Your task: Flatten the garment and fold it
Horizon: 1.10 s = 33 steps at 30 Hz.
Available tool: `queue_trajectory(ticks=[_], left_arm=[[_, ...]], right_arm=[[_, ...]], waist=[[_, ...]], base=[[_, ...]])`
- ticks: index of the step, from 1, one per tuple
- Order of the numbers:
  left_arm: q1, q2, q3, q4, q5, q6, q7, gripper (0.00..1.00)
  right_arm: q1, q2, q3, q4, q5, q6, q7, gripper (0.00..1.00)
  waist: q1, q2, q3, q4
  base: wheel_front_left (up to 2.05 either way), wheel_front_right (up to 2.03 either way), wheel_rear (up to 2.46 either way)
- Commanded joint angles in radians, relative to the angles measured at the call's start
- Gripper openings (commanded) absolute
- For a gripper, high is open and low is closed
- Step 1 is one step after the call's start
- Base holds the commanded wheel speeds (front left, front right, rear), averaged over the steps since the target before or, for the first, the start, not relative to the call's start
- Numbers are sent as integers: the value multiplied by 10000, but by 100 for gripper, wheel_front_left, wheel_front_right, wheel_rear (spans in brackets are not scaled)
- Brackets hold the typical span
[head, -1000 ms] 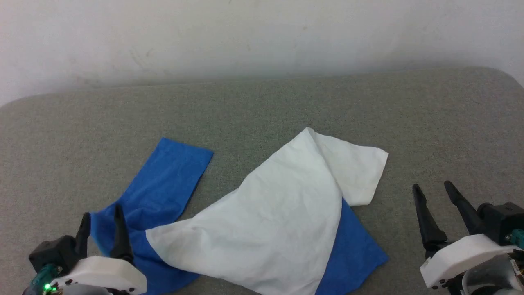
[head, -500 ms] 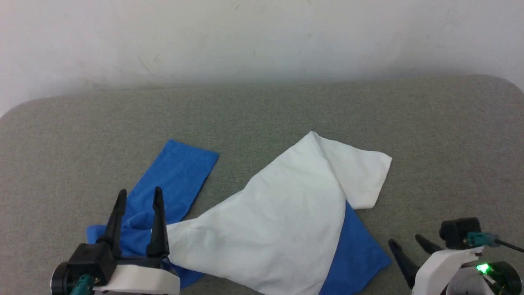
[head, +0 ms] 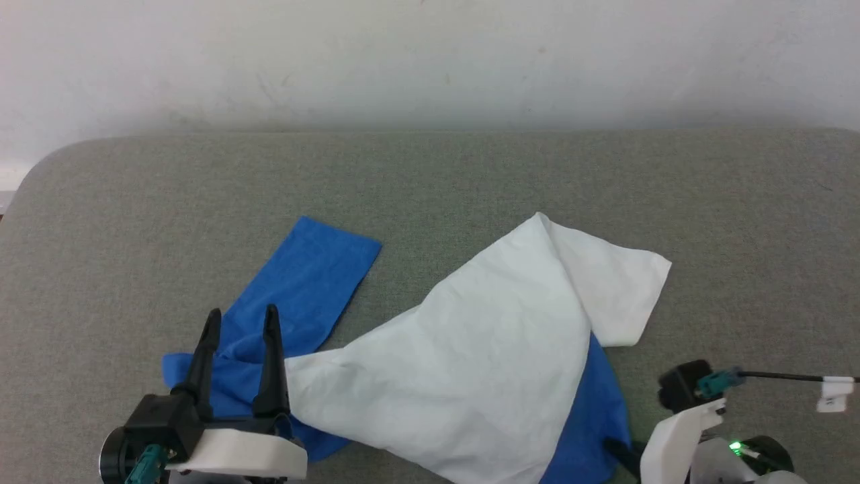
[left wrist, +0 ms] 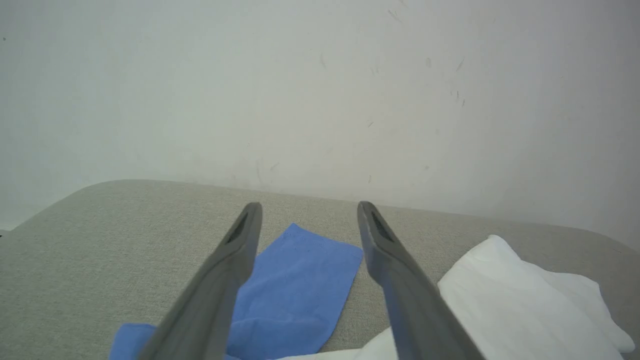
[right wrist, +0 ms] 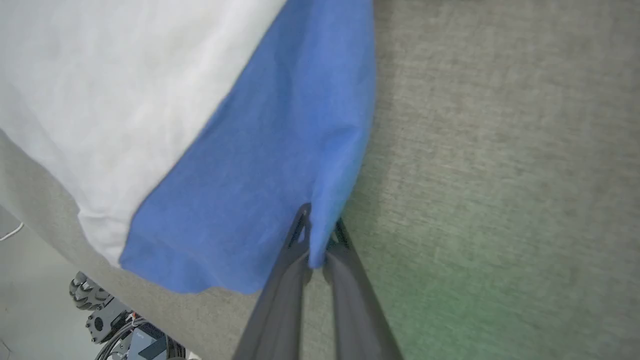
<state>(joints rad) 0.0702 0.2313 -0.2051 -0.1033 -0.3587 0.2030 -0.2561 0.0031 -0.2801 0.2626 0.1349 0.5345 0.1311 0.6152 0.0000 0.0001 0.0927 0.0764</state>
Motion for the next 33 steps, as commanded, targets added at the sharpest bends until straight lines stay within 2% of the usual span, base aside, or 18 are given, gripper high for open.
queue_trajectory(ticks=[1, 4, 10, 15, 22, 24, 25, 31, 33], left_arm=[[-136, -13, 38, 42, 96, -56, -49, 100], [-104, -31, 79, 76, 116, -61, -51, 100], [-145, -81, 126, 117, 177, -69, -54, 100], [-407, -186, 84, 81, 284, -154, -55, 100], [-1418, -663, -261, 177, 530, -623, -56, 100], [-1705, -844, -266, 208, 608, -761, -56, 100], [-1937, -1014, -251, 260, 692, -905, -56, 100], [-2340, -1422, -116, 446, 914, -1275, -56, 100], [-2381, -1509, -53, 511, 984, -1368, -56, 100]], right_arm=[[20, 54, 222, -1, 178, -4, 102, 0], [-110, -47, 303, -490, 665, -4, 106, 0], [-675, 442, 133, -2124, 2812, -4, -170, 0], [-2523, 804, 93, -2126, 3139, -4, -814, 0], [-5994, 1168, 123, -68, 2368, -4, -1665, 0], [-6828, 1168, 46, 759, 2112, -4, -1907, 0], [-7527, 1129, -49, 1704, 1838, -4, -2227, 0], [-8518, 994, -134, 4673, 1031, -4, -3597, 0], [-8525, 952, 38, 5427, 975, -4, -3925, 44]], waist=[[0, -1, -20, -26], [0, -1, -44, -71], [0, -1, -23, -161], [0, -1, 320, -68], [0, -1, 1385, 847], [0, -1, 1693, 1119], [0, -1, 1943, 1350], [0, -1, 2414, 1725], [0, -1, 2457, 1745]], base=[[0, 0, 0], [0, 0, 0], [0, 0, 0], [0, 0, 0], [0, 0, 0], [0, 0, 0], [0, 0, 0], [0, 0, 0], [0, 0, 0]])
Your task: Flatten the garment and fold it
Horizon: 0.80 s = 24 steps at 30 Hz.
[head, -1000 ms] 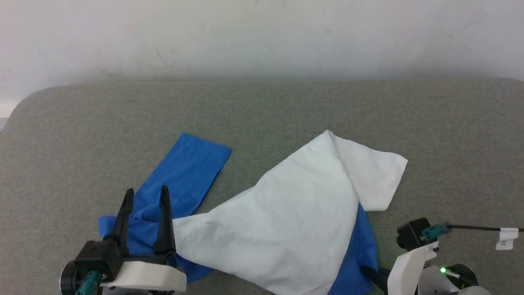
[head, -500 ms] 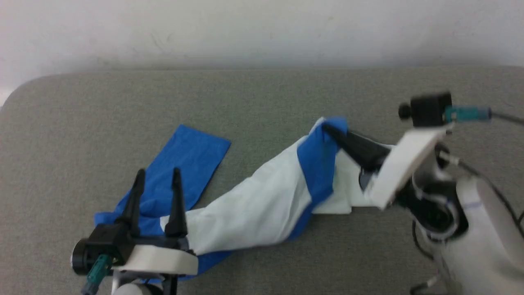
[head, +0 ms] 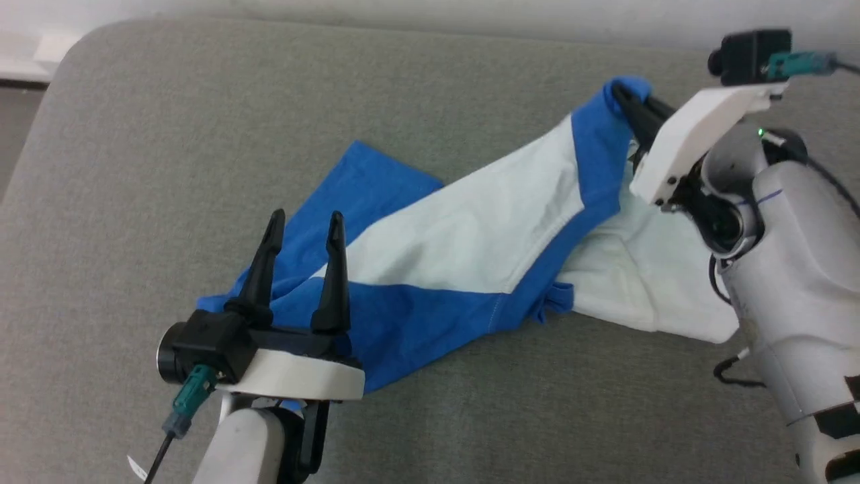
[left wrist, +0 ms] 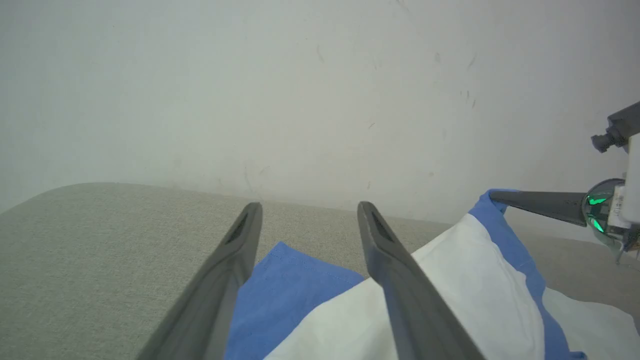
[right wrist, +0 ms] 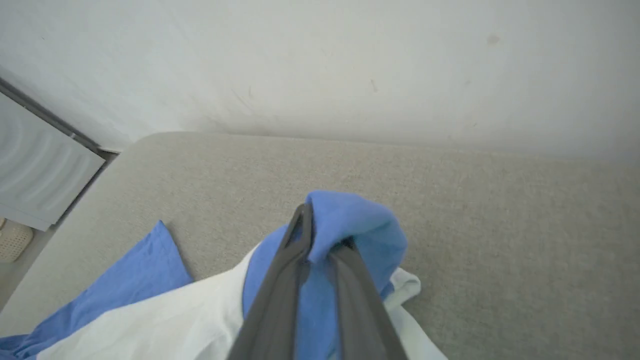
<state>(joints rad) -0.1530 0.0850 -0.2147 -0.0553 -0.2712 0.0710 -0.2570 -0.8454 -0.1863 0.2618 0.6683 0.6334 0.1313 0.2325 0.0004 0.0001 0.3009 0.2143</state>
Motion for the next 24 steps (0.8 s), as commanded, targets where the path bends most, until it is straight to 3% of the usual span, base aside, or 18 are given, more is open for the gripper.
queue_trajectory(ticks=[1, 2, 3, 4, 9, 13, 19, 24], left_arm=[[-149, -46, 42, 32, 110, -49, -47, 100], [-160, -80, 83, 57, 144, -88, -47, 100], [-166, -110, 128, 84, 175, -125, -47, 100], [-165, -135, 167, 121, 207, -164, -47, 100], [-98, -213, 371, 235, 366, -326, -47, 100], [100, -237, 543, 302, 497, -411, -47, 100], [392, -255, 741, 317, 648, -509, -47, 100], [455, -262, 814, 326, 744, -598, -47, 100]], right_arm=[[-40, 14, 46, 92, -15, -6, -98, 44], [-15, -5, 173, 392, -1, -6, -227, 63], [27, -39, 341, 632, 1, -6, -360, 89], [84, -103, 516, 800, -19, -6, -556, 100], [531, -495, 1175, 695, 312, -6, -1637, 100], [1089, -1159, 1753, -18, 574, -6, -1684, 100], [2139, -2406, 2412, -1139, 583, -6, -301, 100], [2902, -2822, 2773, -1394, 503, -6, 1321, 100]], waist=[[-4, -1, 376, 365], [-4, -1, 392, 345], [-4, -1, 389, 311], [-4, -1, 358, 267], [-4, -1, 81, -25], [-4, -1, -256, -368], [-4, -1, -606, -773], [-4, -1, -629, -961]], base=[[0, 0, 0], [0, 0, 0], [0, 0, 0], [0, 0, 0], [0, 0, 0], [0, 0, 0], [0, 0, 0], [0, 0, 0]])
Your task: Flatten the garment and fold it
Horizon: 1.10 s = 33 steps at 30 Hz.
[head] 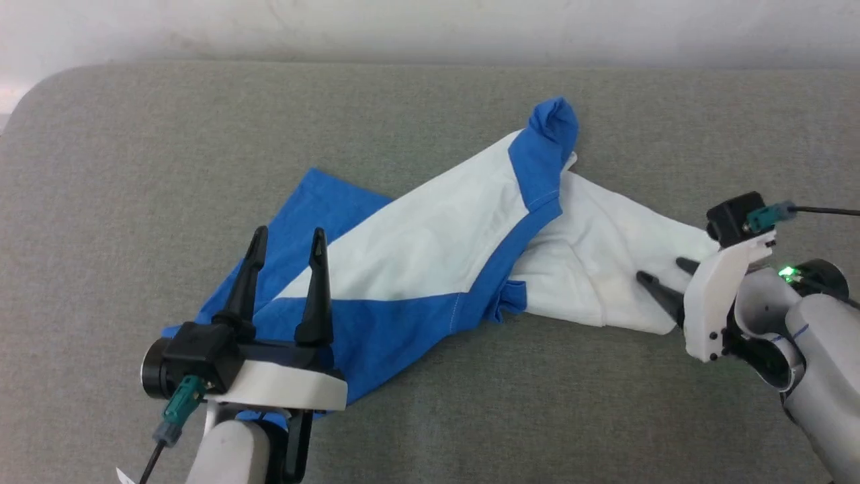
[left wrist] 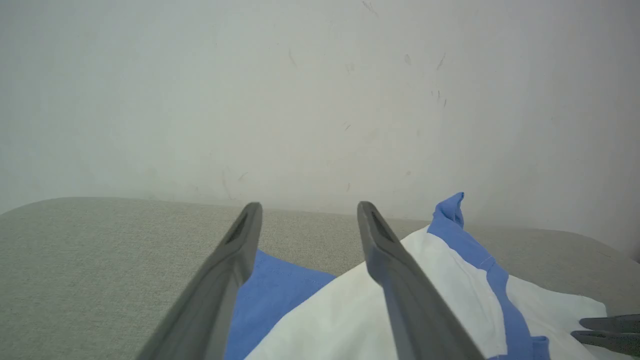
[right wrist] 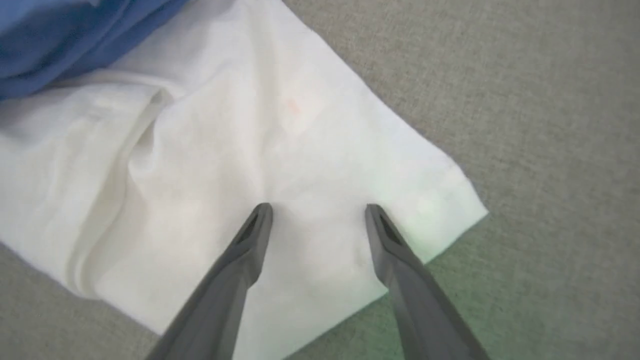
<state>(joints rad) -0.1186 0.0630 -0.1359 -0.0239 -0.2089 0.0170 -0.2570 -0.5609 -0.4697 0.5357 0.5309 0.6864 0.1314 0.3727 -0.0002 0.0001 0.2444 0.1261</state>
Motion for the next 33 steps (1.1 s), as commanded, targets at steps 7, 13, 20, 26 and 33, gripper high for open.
queue_trajectory(ticks=[7, 13, 20, 26, 33], left_arm=[[98, -64, 105, 80, 141, -83, -47, 100], [384, -72, 252, 141, 169, -50, -47, 100], [622, -79, 336, 73, 205, -23, -47, 100], [654, -83, 371, 96, 204, -32, -47, 100], [520, -85, 348, 169, 238, -81, -47, 100]], right_arm=[[486, 315, -57, 283, 102, -7, 814, 0], [955, -105, -1465, -266, -272, -7, -202, 0], [3835, -206, -5295, -1334, -1129, -7, -495, 0], [5586, 1406, -7405, -2773, -1707, -7, -297, 100], [4797, 2632, -7605, -4432, -1631, -7, -484, 100]], waist=[[2, -1, -72, -230], [2, -1, -372, -491], [2, -1, -575, -692], [2, -1, -531, -837], [2, -1, -470, -786]], base=[[0, 0, 0], [0, 0, 0], [0, 0, 0], [0, 0, 0], [0, 0, 0]])
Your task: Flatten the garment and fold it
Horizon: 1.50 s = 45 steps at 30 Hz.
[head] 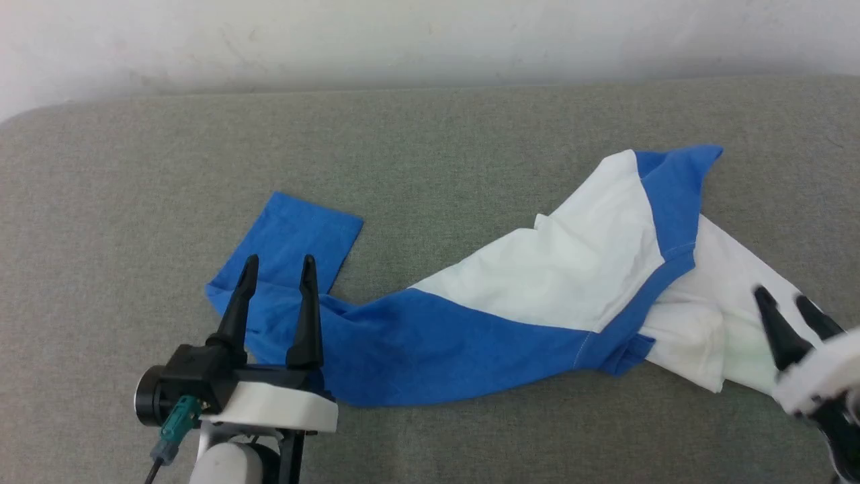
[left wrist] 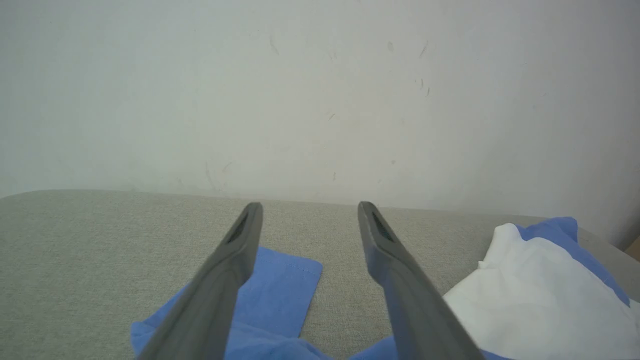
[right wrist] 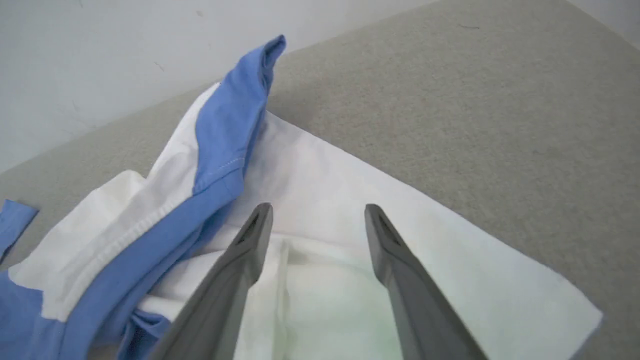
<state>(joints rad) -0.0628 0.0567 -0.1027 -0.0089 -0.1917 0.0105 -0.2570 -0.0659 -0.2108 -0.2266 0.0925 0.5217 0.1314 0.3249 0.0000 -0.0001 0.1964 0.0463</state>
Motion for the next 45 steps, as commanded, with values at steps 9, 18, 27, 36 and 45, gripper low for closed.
queue_trajectory(ticks=[9, 18, 27, 36, 45], left_arm=[[-375, -32, -165, 42, 60, -85, -47, 100], [-403, -45, -152, 165, -30, -9, -47, 100], [114, 33, 32, 271, 20, 7, -47, 100], [493, 213, 155, 346, -27, 34, -35, 100], [633, 341, 174, 445, -81, 103, 104, 100]], right_arm=[[-2963, -210, 1530, 2043, 542, -7, 1053, 100], [-3884, -662, 2629, 3522, 1480, -7, 1387, 0], [-1498, -1426, 1965, 328, 712, -7, 606, 0], [3552, 491, 232, -4022, -208, -7, 2682, 0], [4763, 1335, 1236, -3802, -468, -7, 3104, 100]], waist=[[0, 1, 477, 326], [0, 1, 408, 456], [0, 1, -426, -159], [0, 1, -790, -728], [0, 1, -918, -764]], base=[[0, 0, 0], [0, 0, 0], [0, 0, 0], [0, 0, 0], [0, 0, 0]])
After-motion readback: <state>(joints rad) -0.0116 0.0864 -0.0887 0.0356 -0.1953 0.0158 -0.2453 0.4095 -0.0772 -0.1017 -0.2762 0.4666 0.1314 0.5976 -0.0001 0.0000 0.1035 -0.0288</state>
